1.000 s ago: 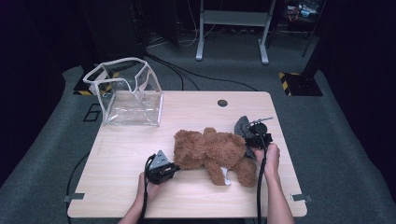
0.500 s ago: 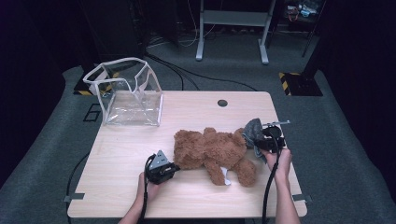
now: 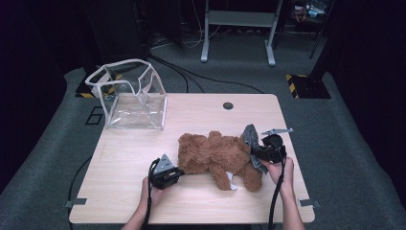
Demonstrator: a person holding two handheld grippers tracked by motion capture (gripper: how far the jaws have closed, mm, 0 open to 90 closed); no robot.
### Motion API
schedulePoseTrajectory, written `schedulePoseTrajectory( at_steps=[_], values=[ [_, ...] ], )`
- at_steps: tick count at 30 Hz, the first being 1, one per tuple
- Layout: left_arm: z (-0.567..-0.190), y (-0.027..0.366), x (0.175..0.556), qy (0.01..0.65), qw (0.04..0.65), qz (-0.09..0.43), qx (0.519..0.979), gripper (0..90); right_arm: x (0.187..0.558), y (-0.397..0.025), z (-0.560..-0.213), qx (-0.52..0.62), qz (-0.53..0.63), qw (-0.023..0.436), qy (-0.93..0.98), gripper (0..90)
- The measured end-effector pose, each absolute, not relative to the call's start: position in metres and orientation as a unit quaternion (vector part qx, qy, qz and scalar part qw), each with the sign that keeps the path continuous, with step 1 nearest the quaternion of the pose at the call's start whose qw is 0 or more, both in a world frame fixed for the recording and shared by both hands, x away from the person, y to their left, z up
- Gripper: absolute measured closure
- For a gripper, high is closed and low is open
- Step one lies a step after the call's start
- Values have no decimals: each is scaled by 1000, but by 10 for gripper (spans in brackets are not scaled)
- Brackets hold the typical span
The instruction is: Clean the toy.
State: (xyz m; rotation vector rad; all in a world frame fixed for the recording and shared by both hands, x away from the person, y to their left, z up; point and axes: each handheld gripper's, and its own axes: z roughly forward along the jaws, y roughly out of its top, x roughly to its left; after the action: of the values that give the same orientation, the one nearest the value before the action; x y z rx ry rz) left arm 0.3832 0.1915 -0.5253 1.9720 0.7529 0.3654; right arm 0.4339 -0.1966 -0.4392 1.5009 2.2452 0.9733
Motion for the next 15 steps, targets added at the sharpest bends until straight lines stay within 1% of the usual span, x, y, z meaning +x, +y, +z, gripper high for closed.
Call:
schedulePoseTrajectory(
  at_steps=[2, 3, 5, 9, 13, 15],
  values=[
    [-525, 192, 383, 308, 479, 150, 808, 815, 435, -195, -444, 528, 337, 126, 769, 725],
    [-525, 191, 383, 308, 479, 150, 808, 816, 437, -197, -445, 521, 336, 130, 774, 725],
    [-525, 191, 383, 307, 477, 149, 810, 816, 438, -195, -449, 534, 325, 123, 771, 726],
    [-525, 192, 383, 307, 477, 150, 809, 815, 445, -191, -466, 531, 281, 127, 789, 726],
    [-525, 192, 383, 307, 478, 150, 809, 815, 453, -188, -482, 538, 261, 125, 791, 726],
    [-525, 192, 383, 306, 478, 149, 810, 815, 456, -186, -486, 542, 245, 132, 793, 726]
  ],
)
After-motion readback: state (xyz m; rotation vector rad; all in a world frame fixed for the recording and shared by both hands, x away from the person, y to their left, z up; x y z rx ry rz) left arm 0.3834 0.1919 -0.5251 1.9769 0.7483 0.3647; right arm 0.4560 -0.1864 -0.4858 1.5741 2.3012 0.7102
